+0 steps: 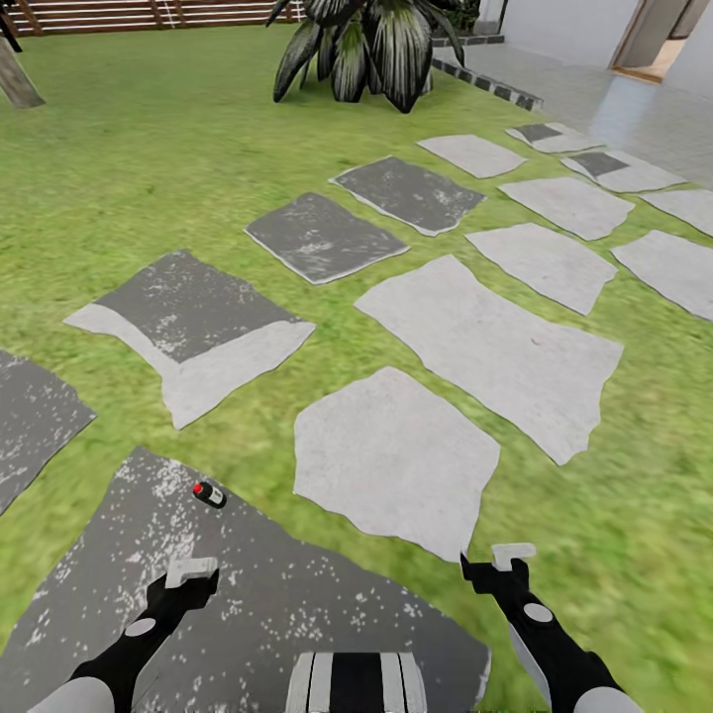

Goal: In the garden, pick up the pesticide atomizer on the floor and spray pesticide onto both trees until each tree trunk is fully covered.

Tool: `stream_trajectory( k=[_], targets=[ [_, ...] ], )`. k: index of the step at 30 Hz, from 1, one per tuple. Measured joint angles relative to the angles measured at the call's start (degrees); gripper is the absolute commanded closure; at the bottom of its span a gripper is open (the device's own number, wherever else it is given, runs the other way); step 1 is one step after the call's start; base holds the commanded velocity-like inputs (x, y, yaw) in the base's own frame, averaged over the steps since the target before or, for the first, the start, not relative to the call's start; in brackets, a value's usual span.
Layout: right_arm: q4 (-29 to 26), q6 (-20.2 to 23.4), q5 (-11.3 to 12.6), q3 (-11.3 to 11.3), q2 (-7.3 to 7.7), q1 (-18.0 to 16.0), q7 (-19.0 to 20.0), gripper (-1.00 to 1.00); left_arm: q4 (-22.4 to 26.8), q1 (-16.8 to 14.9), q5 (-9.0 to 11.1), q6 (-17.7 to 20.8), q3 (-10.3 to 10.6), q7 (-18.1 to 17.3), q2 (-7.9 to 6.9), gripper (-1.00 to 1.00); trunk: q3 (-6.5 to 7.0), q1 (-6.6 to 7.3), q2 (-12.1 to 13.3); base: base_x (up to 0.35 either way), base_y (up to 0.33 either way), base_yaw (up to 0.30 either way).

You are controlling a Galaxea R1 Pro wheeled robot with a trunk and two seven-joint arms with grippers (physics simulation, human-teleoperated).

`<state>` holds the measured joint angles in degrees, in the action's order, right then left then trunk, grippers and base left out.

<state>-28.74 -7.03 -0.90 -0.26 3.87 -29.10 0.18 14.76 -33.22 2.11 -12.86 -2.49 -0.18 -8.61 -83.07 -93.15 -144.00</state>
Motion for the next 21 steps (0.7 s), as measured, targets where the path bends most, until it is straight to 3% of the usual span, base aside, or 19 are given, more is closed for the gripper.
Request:
stream_trajectory(
  k=[21],
  targets=[
    [0.01,-0.78,-0.17,-0.16,0.19,-0.14,-0.09,-1.0,0.87,0.44,0.61,-2.45,-0.25,0.09,0.27,-1.0,-0.23,0.01,0.0,0.099,0.0,0.0]
  ],
)
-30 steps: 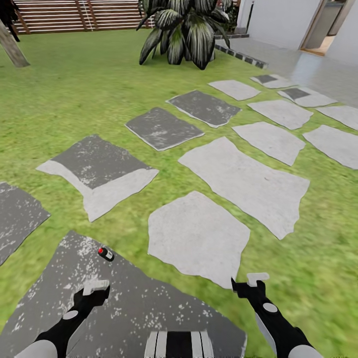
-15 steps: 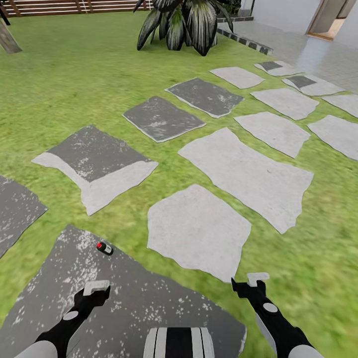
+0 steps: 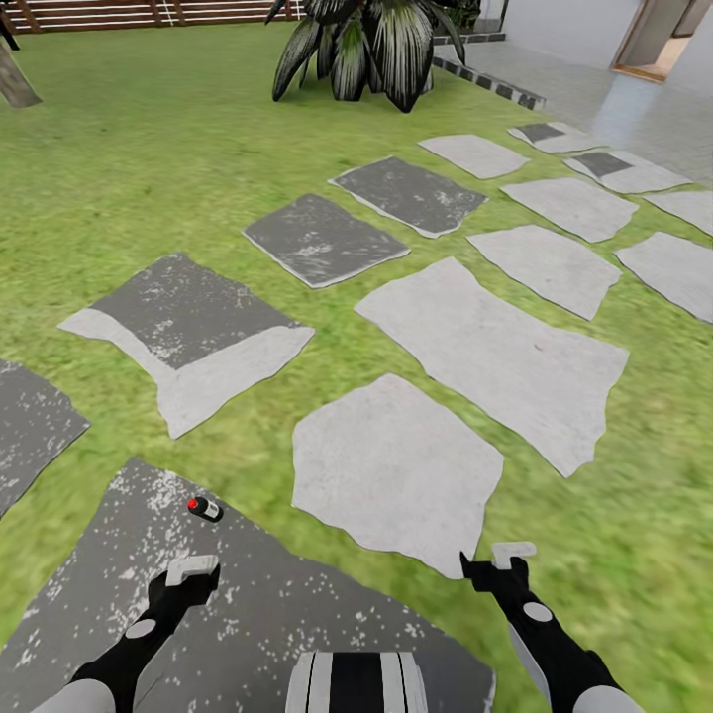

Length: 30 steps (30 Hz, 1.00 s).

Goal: In the garden, pick up the pesticide atomizer on the floor and spray pesticide onto both trees until each tree trunk is fully covered.

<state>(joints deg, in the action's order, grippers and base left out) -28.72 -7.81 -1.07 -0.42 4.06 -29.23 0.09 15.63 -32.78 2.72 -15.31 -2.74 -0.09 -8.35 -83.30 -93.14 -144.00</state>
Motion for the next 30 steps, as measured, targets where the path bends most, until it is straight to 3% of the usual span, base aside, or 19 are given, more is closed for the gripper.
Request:
stream_trajectory(
  k=[7,14,30],
  targets=[
    [-0.15,-0.01,0.06,0.04,0.15,-0.02,0.06,-1.0,0.01,0.0,-0.01,-0.52,0.08,0.0,0.06,-1.0,0.0,0.0,0.0,0.269,-0.109,0.0],
    [-0.19,-0.01,0.1,0.0,0.16,0.0,0.09,-1.0,0.01,0.0,0.0,-0.6,0.11,0.0,0.08,-1.0,0.0,0.0,0.0,0.071,-0.045,0.012],
    [-0.19,-0.03,0.1,-0.02,0.13,-0.02,0.01,-1.0,0.01,0.0,0.0,-0.6,0.02,0.0,0.06,-1.0,0.0,0.0,0.0,0.001,-0.001,0.218]
  ],
)
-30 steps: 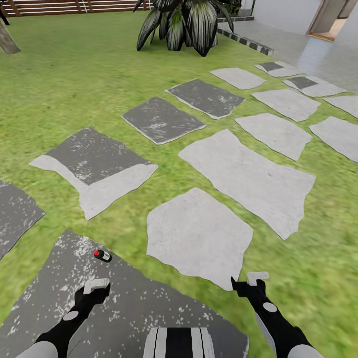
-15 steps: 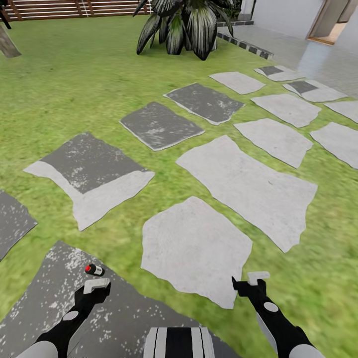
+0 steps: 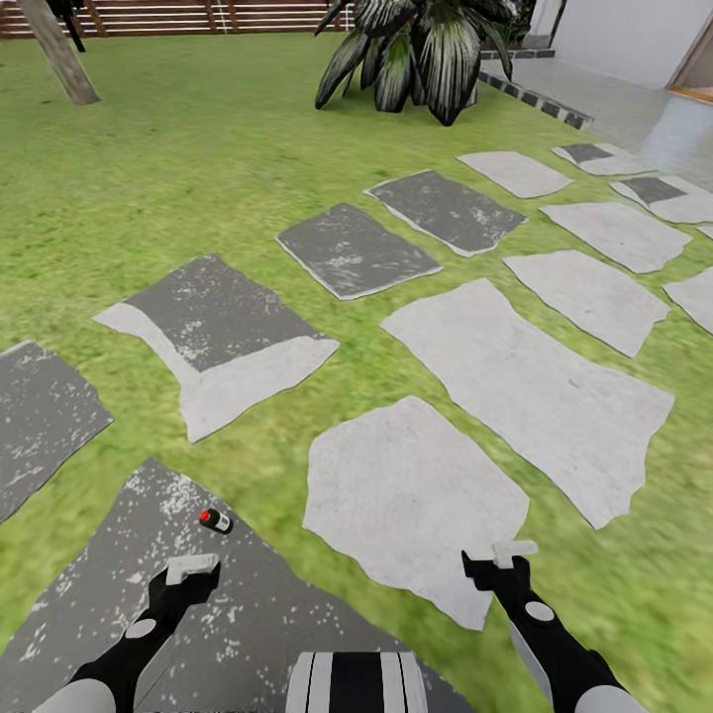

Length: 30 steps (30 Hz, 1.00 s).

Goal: In the garden, pick up the pesticide atomizer on the floor and spray pesticide onto both trees until each tree trunk is fully covered.

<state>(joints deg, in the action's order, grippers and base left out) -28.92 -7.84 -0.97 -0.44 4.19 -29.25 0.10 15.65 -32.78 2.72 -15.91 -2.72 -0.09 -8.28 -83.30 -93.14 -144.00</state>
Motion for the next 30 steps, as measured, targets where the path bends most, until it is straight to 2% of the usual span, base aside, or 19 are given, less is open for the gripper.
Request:
stream_trajectory(
  k=[6,13,22,30],
  targets=[
    [0.0,0.0,0.0,0.08,0.02,-0.01,-0.01,-1.0,0.0,0.0,0.0,-0.09,0.08,0.03,0.02,-1.0,0.0,0.0,0.0,0.04,0.0,0.02],
    [0.0,-0.02,0.0,0.09,0.02,0.01,-0.01,-1.0,0.0,0.0,0.0,-0.57,0.08,0.17,0.02,-1.0,0.0,0.0,0.0,0.234,0.0,0.001],
    [0.0,0.01,0.0,0.09,0.02,-0.01,-0.01,-1.0,0.0,0.0,0.0,-0.68,0.08,0.09,0.02,-1.0,0.0,0.0,0.0,0.029,0.0,0.0],
    [-0.05,0.01,0.0,0.09,0.02,0.0,0.0,-1.0,0.0,0.0,0.0,-0.67,0.16,0.1,0.02,-1.0,0.0,0.0,0.0,0.129,0.0,0.0]
  ],
)
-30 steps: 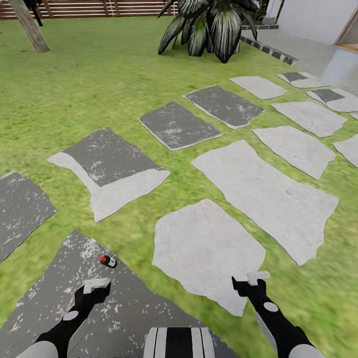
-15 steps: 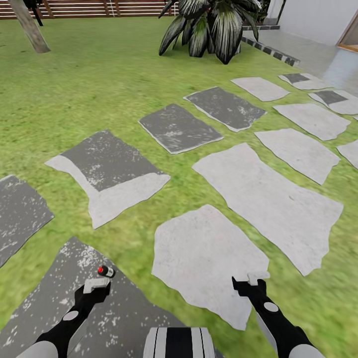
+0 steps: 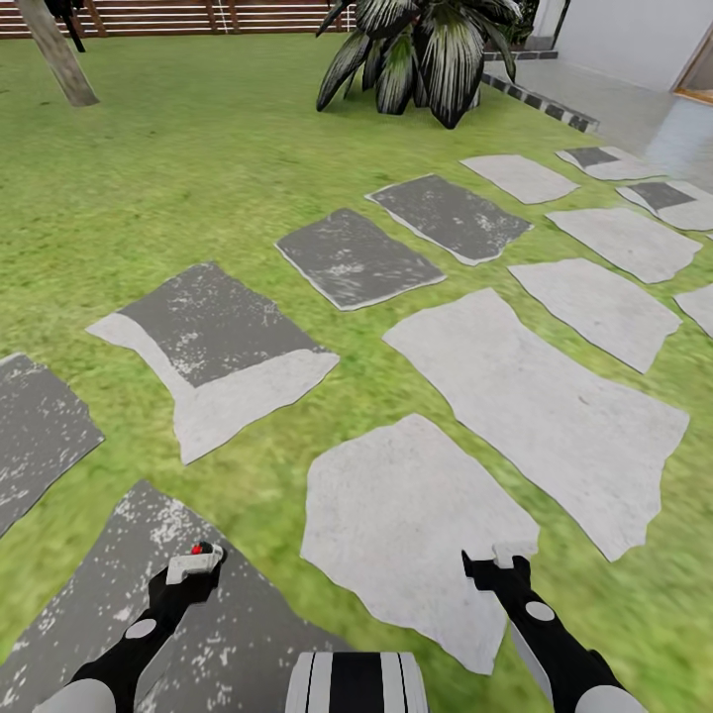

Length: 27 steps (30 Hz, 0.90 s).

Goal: In the garden, pick up the pesticide atomizer on the floor and spray pesticide onto both trees until each tree trunk is fully covered.

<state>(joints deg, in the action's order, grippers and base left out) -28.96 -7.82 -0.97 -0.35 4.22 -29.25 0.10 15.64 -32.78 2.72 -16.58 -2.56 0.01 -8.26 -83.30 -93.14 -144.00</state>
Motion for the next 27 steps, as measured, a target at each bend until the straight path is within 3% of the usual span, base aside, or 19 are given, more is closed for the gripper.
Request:
stream_trajectory(
  k=[27],
  targets=[
    [-0.02,0.0,0.0,-0.01,0.0,0.0,0.04,-1.0,0.0,0.0,0.0,-0.03,0.01,-0.07,0.04,-1.0,0.0,0.0,0.0,0.032,-0.006,0.0]
  ],
)
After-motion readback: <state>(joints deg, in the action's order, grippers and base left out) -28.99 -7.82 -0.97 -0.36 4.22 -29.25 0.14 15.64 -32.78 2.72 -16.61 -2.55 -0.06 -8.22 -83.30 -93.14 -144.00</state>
